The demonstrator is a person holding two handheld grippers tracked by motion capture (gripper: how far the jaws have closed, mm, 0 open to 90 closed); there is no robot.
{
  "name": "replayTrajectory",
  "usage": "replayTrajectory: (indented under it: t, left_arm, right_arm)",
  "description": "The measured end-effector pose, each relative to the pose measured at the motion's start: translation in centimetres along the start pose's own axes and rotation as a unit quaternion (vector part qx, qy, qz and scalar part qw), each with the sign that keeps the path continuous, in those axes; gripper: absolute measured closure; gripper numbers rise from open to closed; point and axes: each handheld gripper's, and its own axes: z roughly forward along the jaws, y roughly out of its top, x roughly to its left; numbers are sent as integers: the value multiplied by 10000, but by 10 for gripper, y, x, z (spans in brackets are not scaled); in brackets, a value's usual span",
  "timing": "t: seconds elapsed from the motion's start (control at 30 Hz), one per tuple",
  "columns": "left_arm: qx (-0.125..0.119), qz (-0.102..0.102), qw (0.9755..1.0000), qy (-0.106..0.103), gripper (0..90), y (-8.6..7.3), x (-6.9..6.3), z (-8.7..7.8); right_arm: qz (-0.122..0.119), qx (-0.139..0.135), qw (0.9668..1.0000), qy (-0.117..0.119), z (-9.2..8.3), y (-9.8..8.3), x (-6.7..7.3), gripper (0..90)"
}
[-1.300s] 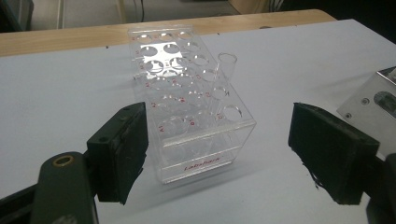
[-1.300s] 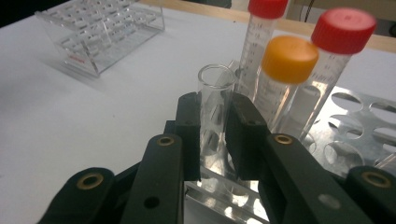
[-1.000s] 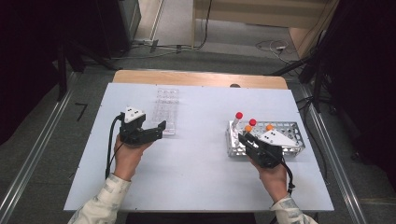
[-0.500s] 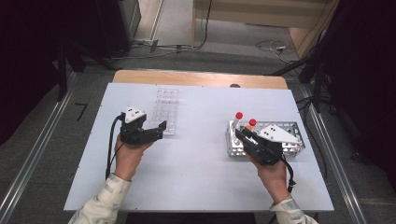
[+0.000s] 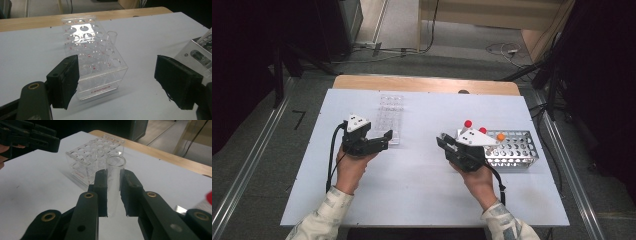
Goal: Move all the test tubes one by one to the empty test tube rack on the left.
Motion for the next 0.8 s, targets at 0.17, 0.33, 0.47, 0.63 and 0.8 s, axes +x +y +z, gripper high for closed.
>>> replayTrajectory:
  t: [0.17, 0.33, 0.47, 0.63, 0.8]
  left_arm:
    - [-38, 26, 10000, -51, 198, 1, -3, -1]
    - [-78, 116, 9996, -233, 226, 2, -10, -2]
    - [-116, 166, 9988, -456, 270, 4, -18, -2]
    - [-139, 375, 9962, -768, 345, 7, -33, -1]
    - [-121, 475, 9948, -895, 397, 9, -42, 1]
  right_arm:
    - [-37, 112, 9999, 78, 21, 3, 9, 734]
    - [-89, 196, 9997, 145, 39, 4, 19, 734]
    - [-109, 266, 9994, 188, 53, 4, 26, 734]
    - [-31, 270, 9994, 211, 66, 5, 33, 734]
    - [46, 262, 9994, 212, 77, 4, 42, 734]
